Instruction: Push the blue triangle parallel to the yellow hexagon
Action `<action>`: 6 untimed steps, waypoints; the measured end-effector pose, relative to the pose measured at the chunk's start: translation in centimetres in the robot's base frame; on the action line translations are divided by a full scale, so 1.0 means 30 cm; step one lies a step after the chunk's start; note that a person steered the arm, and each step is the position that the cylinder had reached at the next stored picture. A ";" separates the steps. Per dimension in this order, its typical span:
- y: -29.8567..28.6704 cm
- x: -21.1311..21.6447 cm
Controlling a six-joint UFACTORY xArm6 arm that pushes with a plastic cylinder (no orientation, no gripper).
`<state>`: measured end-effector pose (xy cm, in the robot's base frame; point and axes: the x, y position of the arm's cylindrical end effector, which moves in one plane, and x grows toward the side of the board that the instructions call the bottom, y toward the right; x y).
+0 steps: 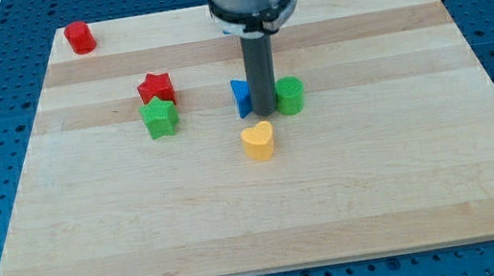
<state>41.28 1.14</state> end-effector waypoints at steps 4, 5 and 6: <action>-0.168 -0.012; 0.010 -0.077; 0.178 -0.137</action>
